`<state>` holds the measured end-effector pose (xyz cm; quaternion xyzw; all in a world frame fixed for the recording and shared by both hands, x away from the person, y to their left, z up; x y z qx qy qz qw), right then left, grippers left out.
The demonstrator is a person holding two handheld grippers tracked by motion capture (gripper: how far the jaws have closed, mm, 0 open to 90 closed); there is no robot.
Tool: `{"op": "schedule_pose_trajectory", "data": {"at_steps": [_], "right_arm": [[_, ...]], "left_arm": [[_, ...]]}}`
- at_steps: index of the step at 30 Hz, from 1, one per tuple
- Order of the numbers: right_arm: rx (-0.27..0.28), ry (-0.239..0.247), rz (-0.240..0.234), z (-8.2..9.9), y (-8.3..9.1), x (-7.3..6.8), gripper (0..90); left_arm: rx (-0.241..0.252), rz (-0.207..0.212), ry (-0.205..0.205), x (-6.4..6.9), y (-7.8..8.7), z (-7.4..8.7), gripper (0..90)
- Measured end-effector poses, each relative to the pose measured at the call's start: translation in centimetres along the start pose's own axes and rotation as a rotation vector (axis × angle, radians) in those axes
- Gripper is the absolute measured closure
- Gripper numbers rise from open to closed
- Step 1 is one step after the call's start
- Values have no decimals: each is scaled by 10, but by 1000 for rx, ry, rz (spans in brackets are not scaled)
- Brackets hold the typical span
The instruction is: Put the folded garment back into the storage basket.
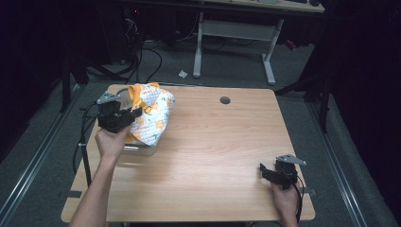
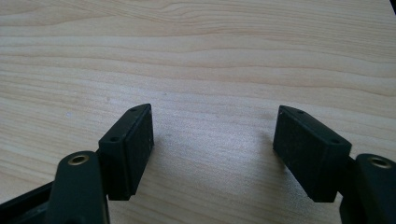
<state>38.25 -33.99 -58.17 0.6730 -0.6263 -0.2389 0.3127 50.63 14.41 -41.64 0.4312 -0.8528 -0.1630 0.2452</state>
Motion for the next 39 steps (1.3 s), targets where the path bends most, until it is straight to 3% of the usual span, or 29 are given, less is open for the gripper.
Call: {"op": "schedule_pose_trajectory", "data": {"at_steps": [16,22,39], "right_arm": [[2,-3,-1,0,0,0,292],[0,-1,0,0,0,0,292],[0,0,0,0,0,0,293]], "left_arm": [[0,-96,22,-29,-2,3,761],[-8,-123,56,-41,-10,7,760],[-57,-176,94,-60,-36,23,756]]}}
Point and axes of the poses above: each handheld gripper's, and its own axes: y roughly backward along the jaws, z roughly out of its underside, x roughly to its right, the point moved 9 cm from there along -y, roughly forward along the jaws, and after that the axes turned 4 degrees about z, right-handed, at the moved point
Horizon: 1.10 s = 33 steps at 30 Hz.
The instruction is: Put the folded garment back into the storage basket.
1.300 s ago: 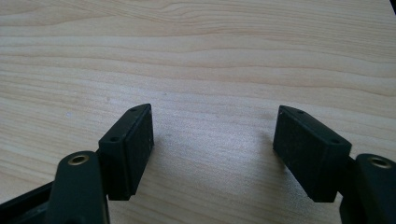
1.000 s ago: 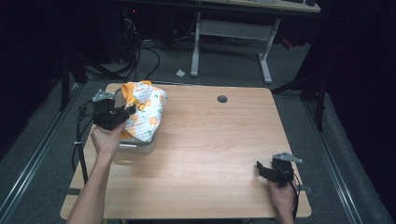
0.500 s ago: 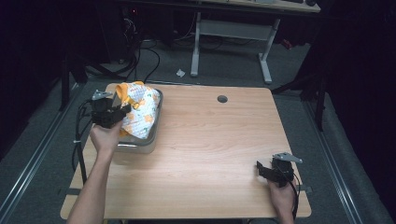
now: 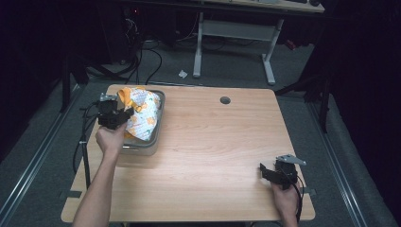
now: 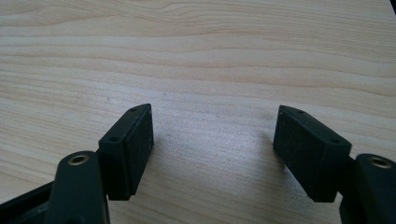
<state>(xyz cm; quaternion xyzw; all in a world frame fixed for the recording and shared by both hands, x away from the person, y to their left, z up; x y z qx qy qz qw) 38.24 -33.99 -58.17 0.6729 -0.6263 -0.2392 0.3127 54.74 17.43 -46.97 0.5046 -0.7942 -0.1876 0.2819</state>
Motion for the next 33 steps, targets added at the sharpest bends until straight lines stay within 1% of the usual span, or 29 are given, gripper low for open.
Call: {"op": "schedule_pose_trajectory", "data": {"at_steps": [9,12,15,20,24,28,33], "right_arm": [[0,0,0,0,0,0,293],[0,0,0,0,0,0,293],[1,1,-1,0,0,0,293],[0,1,0,0,0,0,293],[1,0,0,0,0,0,293],[0,0,0,0,0,0,293],[0,0,0,0,0,0,293]], "left_arm": [[-36,-22,14,-6,-14,7,755],[-55,-27,18,-7,-19,10,753],[-81,-35,14,-7,-26,14,751],[-92,-41,27,-8,-32,18,750],[-96,-42,33,-9,-33,18,747],[-114,-47,45,-10,-35,20,743],[-136,-64,47,-11,-37,22,728]]}}
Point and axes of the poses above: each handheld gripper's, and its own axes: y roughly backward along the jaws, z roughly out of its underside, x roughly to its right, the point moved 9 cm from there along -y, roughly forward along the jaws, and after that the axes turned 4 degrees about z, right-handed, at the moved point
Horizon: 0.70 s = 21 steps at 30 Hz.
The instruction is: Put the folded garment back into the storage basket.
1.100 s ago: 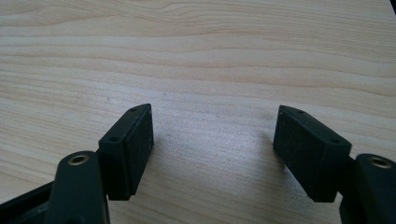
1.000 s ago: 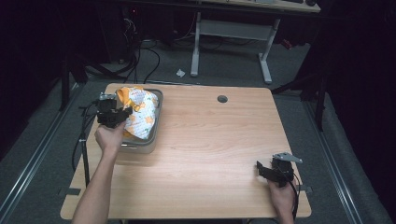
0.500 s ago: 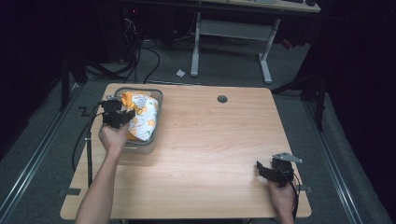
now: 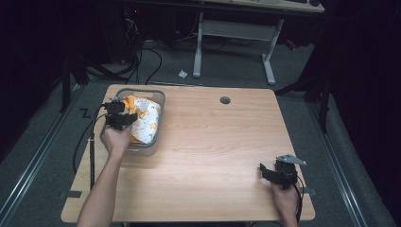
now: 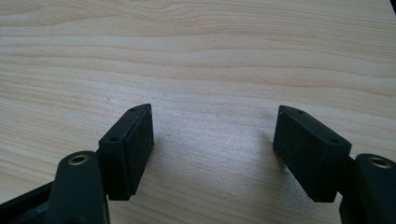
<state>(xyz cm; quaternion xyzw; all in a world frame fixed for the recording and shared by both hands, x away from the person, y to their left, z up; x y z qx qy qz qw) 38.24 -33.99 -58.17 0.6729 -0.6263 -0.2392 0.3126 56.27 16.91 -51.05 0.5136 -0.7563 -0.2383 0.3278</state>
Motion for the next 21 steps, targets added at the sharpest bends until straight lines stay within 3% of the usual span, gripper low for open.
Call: {"op": "schedule_pose_trajectory", "data": {"at_steps": [3,10,12,14,21], "right_arm": [[0,0,0,0,0,0,293],[0,0,0,0,0,0,293],[2,-1,-1,0,0,0,293],[3,-1,-1,0,0,0,293],[1,0,-1,0,0,0,293]], "left_arm": [[-33,-7,2,-1,-2,2,688],[-50,-24,9,-3,-3,3,573],[-54,-36,-1,-3,-3,4,500],[-56,-43,-12,-4,-2,4,493],[0,-20,-35,3,8,-2,390]]}}
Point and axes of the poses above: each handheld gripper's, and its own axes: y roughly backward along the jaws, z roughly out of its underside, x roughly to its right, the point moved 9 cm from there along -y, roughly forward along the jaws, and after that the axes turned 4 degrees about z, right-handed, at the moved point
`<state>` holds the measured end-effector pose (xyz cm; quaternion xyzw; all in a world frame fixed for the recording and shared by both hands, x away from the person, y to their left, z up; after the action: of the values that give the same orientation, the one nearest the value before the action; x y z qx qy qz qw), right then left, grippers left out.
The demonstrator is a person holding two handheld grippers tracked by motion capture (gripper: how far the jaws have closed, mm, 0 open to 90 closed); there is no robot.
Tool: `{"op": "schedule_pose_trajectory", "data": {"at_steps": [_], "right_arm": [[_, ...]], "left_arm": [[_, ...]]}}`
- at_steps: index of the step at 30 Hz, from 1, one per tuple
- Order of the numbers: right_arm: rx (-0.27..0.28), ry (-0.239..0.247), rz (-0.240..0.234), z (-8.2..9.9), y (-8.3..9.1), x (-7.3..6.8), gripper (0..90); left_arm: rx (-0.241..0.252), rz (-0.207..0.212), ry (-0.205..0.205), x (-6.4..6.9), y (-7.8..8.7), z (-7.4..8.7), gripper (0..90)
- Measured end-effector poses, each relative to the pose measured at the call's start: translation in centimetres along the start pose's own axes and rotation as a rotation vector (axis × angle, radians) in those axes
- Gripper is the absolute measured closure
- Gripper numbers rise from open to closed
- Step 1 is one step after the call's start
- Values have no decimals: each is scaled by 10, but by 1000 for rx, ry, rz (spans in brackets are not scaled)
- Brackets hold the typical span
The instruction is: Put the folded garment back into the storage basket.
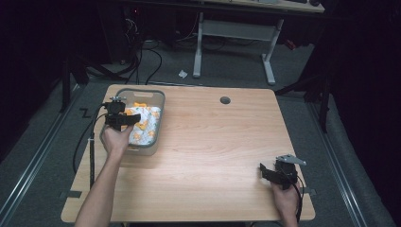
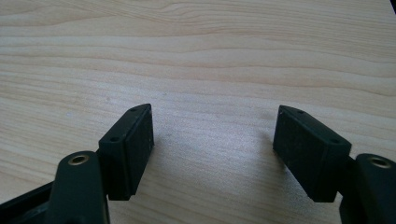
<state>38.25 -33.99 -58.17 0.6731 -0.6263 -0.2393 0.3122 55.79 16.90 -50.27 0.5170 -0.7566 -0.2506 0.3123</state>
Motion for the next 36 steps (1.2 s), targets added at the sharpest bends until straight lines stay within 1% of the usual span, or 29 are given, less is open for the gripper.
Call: {"op": "schedule_pose_trajectory", "data": {"at_steps": [2,9,16,22,24,25,28,32,36], "right_arm": [[0,0,0,0,0,0,293],[0,0,0,0,0,0,293],[0,0,0,0,0,0,293],[1,0,0,0,0,0,293],[0,0,0,0,0,0,293],[0,0,0,0,0,0,293],[0,0,0,0,0,0,293],[1,0,0,0,0,0,293],[2,0,-1,0,0,0,293]], "left_arm": [[5,2,-16,2,4,-1,378],[36,32,-30,9,18,-4,352],[44,45,-62,15,26,-3,342],[58,61,-66,19,31,1,342],[71,75,-74,24,35,3,342],[71,75,-74,24,35,3,342],[89,97,-90,33,41,7,342],[96,120,-113,43,46,13,342],[109,141,-121,51,49,20,343]]}}
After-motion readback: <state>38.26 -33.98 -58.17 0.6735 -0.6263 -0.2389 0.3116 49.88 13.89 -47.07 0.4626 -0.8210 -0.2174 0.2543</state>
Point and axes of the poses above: each handheld gripper's, and its own axes: y roughly backward along the jaws, z roughly out of its underside, x roughly to its right, the point moved 9 cm from there along -y, roughly forward along the jaws, and after that the axes turned 4 degrees about z, right-handed, at the moved point
